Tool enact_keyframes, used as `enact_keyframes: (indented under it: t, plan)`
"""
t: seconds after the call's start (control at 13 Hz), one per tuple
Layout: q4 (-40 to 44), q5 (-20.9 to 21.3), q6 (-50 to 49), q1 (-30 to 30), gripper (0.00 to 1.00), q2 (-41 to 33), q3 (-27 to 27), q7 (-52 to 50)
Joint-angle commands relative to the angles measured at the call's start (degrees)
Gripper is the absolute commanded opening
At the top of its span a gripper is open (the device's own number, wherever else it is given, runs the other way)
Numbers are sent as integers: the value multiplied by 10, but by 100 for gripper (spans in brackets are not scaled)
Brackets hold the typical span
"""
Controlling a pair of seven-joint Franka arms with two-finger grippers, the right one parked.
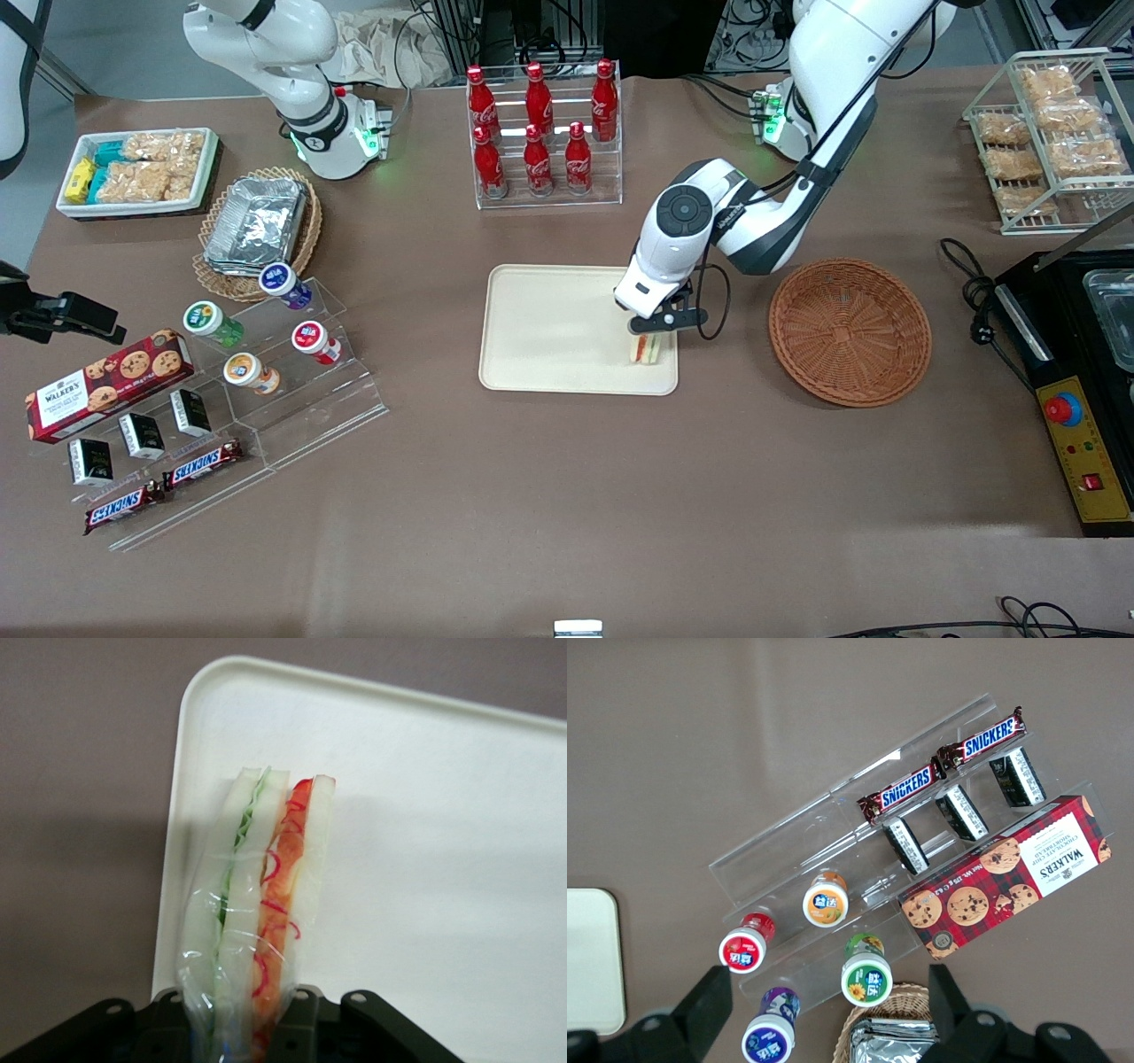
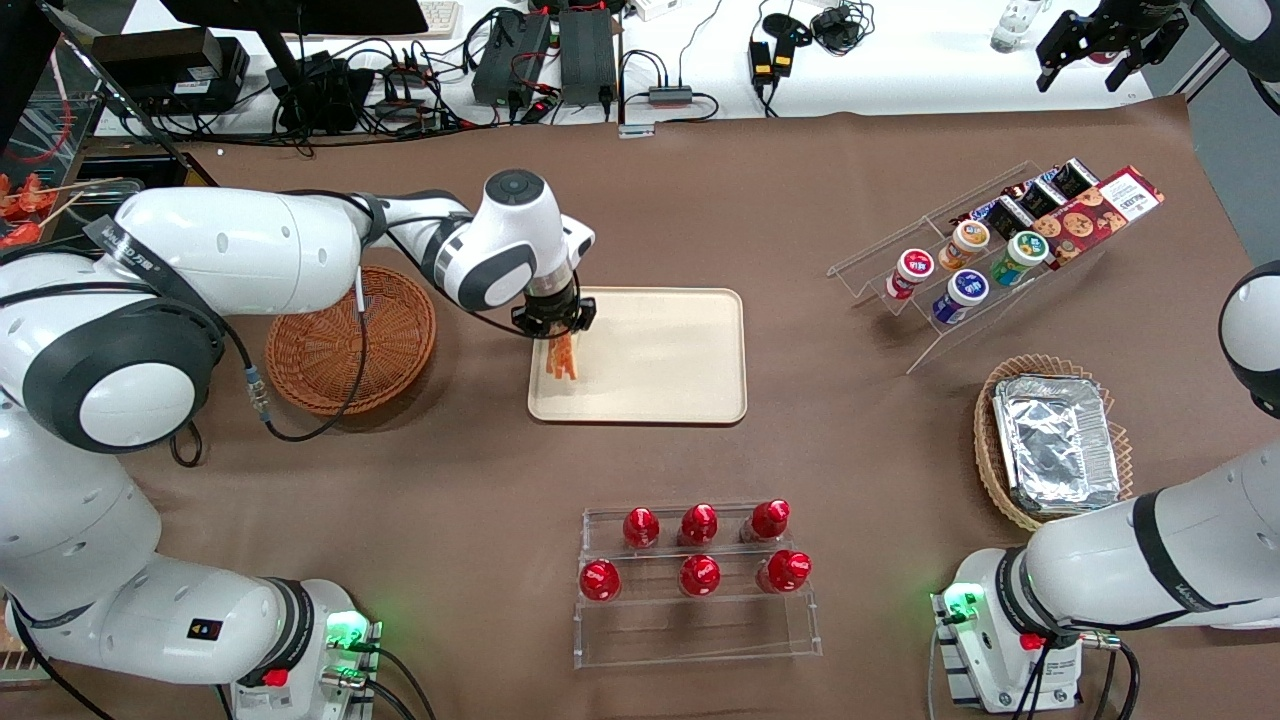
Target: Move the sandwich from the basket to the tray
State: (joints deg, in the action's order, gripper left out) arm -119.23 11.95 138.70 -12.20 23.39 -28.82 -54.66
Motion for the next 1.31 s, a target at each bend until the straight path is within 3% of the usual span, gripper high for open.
enact_keyframes:
  t: [0.0, 0.15, 0.31, 0.92, 1.08, 1.23]
  plan:
    - [-5, 62, 17, 0, 0, 16, -2, -42]
    - [0, 121, 32, 0, 2, 43, -2, -89]
    - [5, 162, 32, 1, 99, 56, -3, -103]
    - [22, 150, 7, 4, 100, 25, -4, -105]
    - [37, 111, -23, 6, 100, -17, -4, -104]
    - [78, 40, -84, 9, 100, -70, -3, -96]
